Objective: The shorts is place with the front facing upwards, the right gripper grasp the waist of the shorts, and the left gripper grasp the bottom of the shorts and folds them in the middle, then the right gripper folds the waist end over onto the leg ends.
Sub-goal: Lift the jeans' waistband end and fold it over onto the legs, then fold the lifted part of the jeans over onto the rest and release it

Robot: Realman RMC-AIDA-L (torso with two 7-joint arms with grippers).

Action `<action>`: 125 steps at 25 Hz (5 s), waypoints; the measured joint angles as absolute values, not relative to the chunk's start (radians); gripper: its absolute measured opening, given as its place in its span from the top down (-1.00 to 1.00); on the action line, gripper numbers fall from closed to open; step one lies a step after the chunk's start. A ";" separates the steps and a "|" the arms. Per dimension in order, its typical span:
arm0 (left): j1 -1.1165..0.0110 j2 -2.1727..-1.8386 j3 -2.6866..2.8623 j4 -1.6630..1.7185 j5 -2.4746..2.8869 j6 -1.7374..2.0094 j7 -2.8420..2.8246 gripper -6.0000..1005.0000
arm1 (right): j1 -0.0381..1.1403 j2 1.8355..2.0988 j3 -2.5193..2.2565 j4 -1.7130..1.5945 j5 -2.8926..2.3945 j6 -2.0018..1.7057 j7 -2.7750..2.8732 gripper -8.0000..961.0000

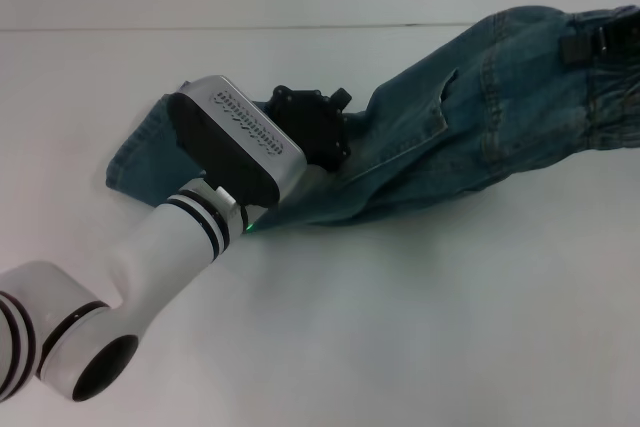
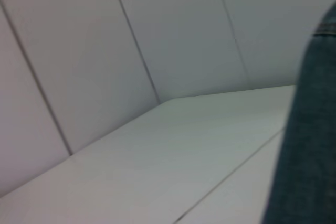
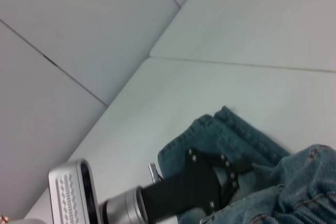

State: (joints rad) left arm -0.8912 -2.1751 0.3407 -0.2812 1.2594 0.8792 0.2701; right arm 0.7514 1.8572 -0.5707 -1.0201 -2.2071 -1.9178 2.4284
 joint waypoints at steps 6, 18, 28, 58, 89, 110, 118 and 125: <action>-0.889 -2.175 0.261 -0.324 1.316 0.869 0.340 0.96 | 0.747 1.846 -0.568 -1.046 -2.170 -1.922 2.441 0.75; -0.882 -2.175 0.176 -0.406 1.457 0.849 0.337 0.94 | 0.763 1.841 -0.554 -1.052 -2.118 -1.923 2.454 0.75; -0.876 -2.175 0.095 -0.480 1.612 0.806 0.330 0.93 | 0.796 1.847 -0.564 -1.048 -2.117 -1.915 2.454 0.76; -0.723 -2.172 -0.134 -0.514 1.787 0.930 0.203 0.88 | 0.790 1.841 -0.607 -1.010 -2.129 -1.918 2.431 0.67; -0.421 -2.163 -0.392 0.025 1.776 1.361 -0.706 0.84 | 1.129 1.996 -1.041 -0.707 -2.337 -1.652 2.254 0.57; -0.413 -2.163 -0.396 0.022 1.776 1.355 -0.708 0.80 | 1.210 2.085 -1.114 -0.643 -2.377 -1.516 2.196 0.16; -0.416 -2.163 -0.396 0.027 1.776 1.353 -0.727 0.79 | 1.177 2.052 -1.113 -0.699 -2.345 -1.640 2.185 -0.46; -0.415 -2.163 -0.396 0.035 1.776 1.353 -0.743 0.78 | 1.130 2.026 -1.154 -0.693 -2.350 -1.729 2.157 -0.79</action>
